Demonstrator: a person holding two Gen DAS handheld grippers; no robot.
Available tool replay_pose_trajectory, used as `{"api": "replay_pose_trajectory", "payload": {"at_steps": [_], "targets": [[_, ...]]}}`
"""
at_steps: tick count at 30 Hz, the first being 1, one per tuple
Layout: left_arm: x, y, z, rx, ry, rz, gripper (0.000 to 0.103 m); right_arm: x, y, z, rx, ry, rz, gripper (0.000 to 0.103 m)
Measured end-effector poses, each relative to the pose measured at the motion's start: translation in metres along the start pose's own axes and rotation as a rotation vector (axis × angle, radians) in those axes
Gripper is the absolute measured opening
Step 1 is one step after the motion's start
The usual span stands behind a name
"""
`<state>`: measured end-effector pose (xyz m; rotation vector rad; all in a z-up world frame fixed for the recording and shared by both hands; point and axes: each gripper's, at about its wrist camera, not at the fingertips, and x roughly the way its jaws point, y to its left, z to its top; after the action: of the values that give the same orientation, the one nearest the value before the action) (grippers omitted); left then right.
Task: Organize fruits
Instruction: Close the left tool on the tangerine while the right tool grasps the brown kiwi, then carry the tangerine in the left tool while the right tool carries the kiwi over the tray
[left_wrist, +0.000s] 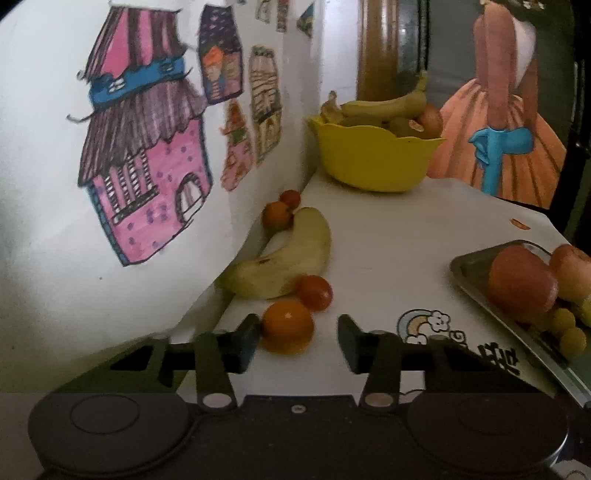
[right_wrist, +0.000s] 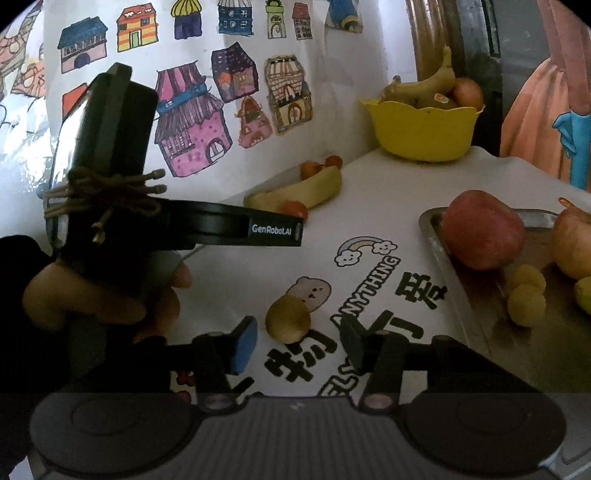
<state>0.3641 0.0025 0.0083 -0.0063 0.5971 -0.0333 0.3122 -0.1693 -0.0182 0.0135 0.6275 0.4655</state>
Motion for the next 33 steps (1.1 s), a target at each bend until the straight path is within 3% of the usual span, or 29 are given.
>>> {"api": "replay_pose_trajectory", "payload": {"at_steps": [2,6,12,33], "targets": [[0.001,0.002,0.0,-0.013,0.006,-0.003,0.034,0.001,0.0,0.001,0.002,0.0,-0.005,0.047],[0.002,0.002,0.0,-0.012,0.006,-0.012,0.034,0.002,0.0,0.001,-0.005,0.0,-0.002,0.044],[-0.002,0.0,-0.001,-0.004,0.015,-0.035,0.034,0.003,-0.001,0.002,-0.001,-0.001,-0.003,0.032],[-0.08,-0.017,-0.055,0.051,0.046,-0.159,0.033,-0.042,0.0,-0.03,0.056,-0.011,-0.03,0.031]]}}
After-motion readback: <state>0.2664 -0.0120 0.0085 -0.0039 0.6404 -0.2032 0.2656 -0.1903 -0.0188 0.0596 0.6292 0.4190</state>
